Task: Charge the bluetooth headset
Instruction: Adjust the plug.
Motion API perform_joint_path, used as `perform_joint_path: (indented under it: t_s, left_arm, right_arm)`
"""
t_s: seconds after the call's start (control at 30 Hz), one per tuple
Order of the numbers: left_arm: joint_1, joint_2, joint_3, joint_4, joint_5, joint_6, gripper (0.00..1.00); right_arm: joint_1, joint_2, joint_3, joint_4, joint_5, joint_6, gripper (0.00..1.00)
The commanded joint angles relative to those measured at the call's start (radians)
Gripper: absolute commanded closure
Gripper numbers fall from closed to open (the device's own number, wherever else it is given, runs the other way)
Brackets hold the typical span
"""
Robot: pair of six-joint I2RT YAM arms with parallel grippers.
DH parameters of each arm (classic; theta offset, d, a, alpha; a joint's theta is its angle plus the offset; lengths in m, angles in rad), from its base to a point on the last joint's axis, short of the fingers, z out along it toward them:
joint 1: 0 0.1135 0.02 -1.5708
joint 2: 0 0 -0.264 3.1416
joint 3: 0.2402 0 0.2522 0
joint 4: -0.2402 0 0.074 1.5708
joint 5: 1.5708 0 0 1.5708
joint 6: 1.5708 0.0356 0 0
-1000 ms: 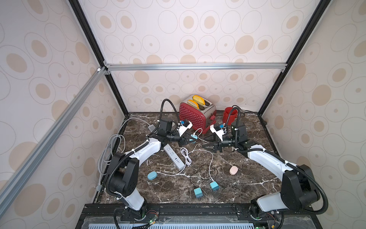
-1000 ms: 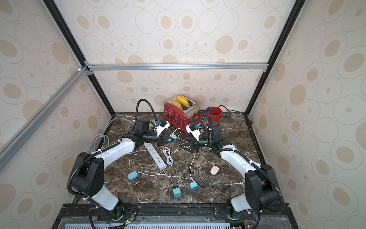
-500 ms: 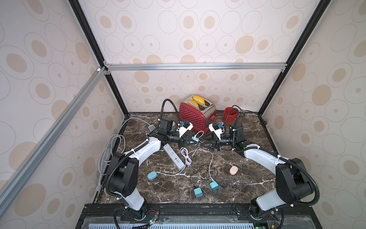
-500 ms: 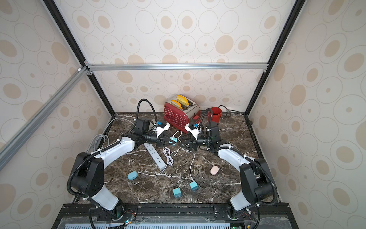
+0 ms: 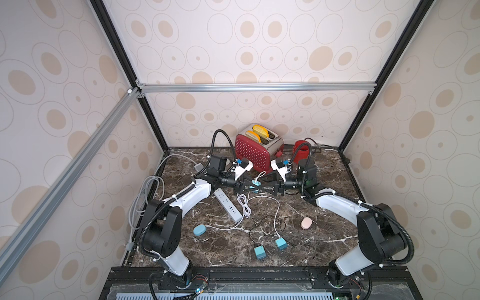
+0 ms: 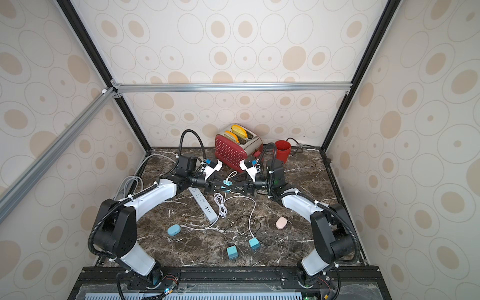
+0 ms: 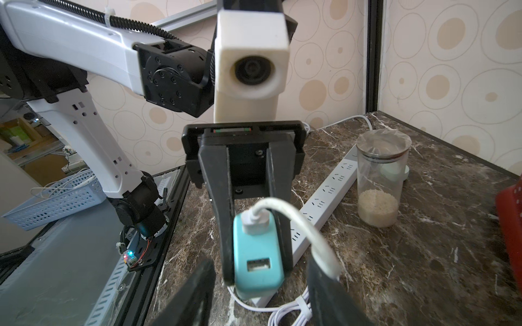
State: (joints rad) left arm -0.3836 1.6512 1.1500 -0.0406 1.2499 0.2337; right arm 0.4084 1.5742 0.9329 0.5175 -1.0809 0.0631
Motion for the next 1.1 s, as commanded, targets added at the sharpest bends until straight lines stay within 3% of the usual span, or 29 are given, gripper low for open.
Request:
perform_joint_path:
  t_s: [0.0, 0.2, 0.4, 0.53, 0.63, 0.8, 0.93, 1.07]
  left_arm:
    - [-0.005, 0.008, 0.048, -0.006, 0.042, 0.034, 0.92]
    - [-0.005, 0.004, 0.057, -0.041, 0.051, 0.065, 0.93]
    - [-0.006, 0.002, 0.062, -0.068, 0.063, 0.090, 0.93]
    - [-0.005, -0.001, 0.065, -0.111, 0.060, 0.125, 0.94]
    - [-0.009, 0.002, 0.062, -0.123, 0.073, 0.139, 0.94]
    - [-0.019, 0.006, 0.068, -0.127, 0.079, 0.145, 0.93]
    - [-0.023, 0.008, 0.072, -0.128, 0.081, 0.147, 0.93]
    - [-0.023, 0.009, 0.072, -0.130, 0.081, 0.150, 0.93]
  right_arm:
    - [0.006, 0.021, 0.018, 0.105, 0.000, 0.082, 0.45]
    - [0.003, 0.012, 0.006, 0.055, 0.004, 0.063, 0.52]
    - [0.000, 0.014, 0.003, 0.051, -0.031, 0.063, 0.53]
    - [0.000, 0.014, -0.005, 0.119, -0.031, 0.105, 0.45]
    - [0.006, 0.025, -0.012, 0.217, -0.009, 0.175, 0.46]
    - [0.023, 0.060, -0.026, 0.395, 0.021, 0.302, 0.50]
    - [0.041, 0.073, -0.022, 0.382, 0.050, 0.305, 0.51]
    - [0.049, 0.075, -0.038, 0.413, 0.052, 0.318, 0.60]
